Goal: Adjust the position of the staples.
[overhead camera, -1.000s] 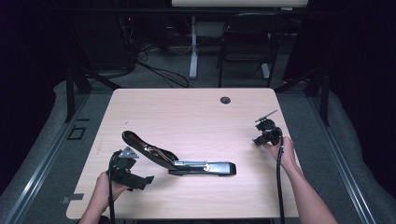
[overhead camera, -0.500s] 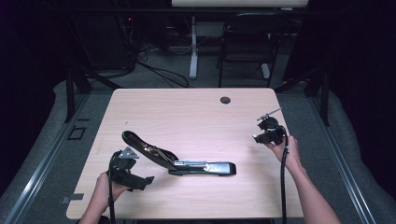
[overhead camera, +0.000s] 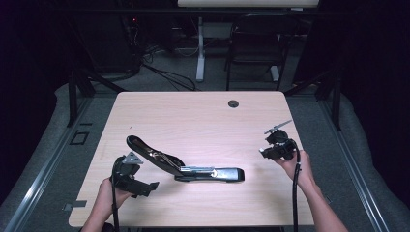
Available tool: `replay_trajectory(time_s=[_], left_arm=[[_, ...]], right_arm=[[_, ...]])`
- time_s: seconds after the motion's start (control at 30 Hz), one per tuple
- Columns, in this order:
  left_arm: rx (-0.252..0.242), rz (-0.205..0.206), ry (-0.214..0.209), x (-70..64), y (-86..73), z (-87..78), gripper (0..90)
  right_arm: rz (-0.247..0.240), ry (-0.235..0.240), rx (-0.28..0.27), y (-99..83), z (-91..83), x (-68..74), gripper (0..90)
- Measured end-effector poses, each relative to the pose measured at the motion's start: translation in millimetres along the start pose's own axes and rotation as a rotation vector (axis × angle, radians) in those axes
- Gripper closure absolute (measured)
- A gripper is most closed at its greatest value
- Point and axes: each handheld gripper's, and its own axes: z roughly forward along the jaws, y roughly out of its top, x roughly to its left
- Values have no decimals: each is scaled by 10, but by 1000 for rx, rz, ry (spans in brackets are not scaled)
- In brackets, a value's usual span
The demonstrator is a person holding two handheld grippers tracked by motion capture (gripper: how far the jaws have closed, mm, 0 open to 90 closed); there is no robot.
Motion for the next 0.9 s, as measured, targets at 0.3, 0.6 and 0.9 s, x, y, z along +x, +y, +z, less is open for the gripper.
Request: replay_trajectory(time_s=[0.3,0.6,0.9], left_arm=[[4,3,-6,2,4,10,0],[5,2,-8,3,6,11,0],[4,1,-11,6,6,15,0]], right_arm=[[-43,29,112,-190,135,277,779],[-67,50,187,-227,302,382,778],[-74,39,236,-228,349,397,766]])
